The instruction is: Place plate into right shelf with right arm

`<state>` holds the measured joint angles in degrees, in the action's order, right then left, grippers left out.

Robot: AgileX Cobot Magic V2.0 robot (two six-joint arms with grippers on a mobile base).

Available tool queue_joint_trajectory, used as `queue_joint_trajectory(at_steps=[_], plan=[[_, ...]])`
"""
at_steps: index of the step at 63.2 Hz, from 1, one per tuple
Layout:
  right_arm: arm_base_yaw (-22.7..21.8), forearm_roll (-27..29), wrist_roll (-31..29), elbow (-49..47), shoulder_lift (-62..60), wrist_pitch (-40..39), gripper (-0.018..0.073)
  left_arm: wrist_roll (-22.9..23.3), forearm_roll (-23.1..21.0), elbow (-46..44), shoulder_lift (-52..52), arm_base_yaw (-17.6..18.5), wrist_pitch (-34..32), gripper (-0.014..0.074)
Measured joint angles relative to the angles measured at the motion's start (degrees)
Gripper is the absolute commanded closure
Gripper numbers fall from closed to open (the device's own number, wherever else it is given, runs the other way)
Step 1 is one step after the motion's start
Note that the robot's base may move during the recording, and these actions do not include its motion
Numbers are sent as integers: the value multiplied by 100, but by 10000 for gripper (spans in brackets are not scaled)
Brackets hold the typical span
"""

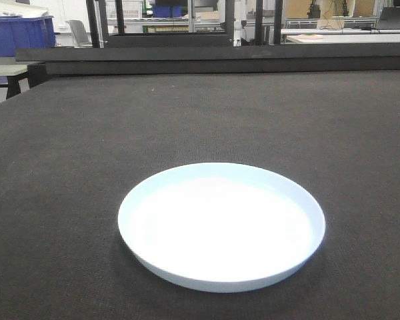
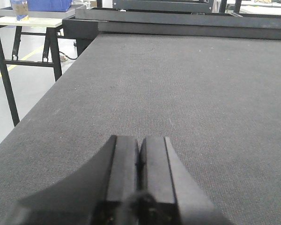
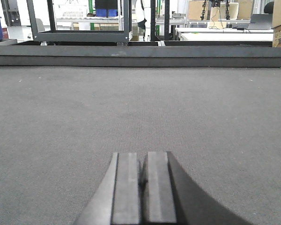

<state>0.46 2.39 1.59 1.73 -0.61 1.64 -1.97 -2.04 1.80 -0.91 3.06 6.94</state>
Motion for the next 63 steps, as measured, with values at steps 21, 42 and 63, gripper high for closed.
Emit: queue_joint_trajectory(at_steps=[21, 42, 63], plan=[[0, 0, -4, 0, 0, 0, 504, 0, 0, 0, 0, 0, 0, 643], [0, 0, -4, 12, 0, -400, 504, 0, 0, 0, 0, 0, 0, 643], [339, -373, 1338, -1432, 0, 412, 504, 0, 0, 0, 0, 0, 0, 643]])
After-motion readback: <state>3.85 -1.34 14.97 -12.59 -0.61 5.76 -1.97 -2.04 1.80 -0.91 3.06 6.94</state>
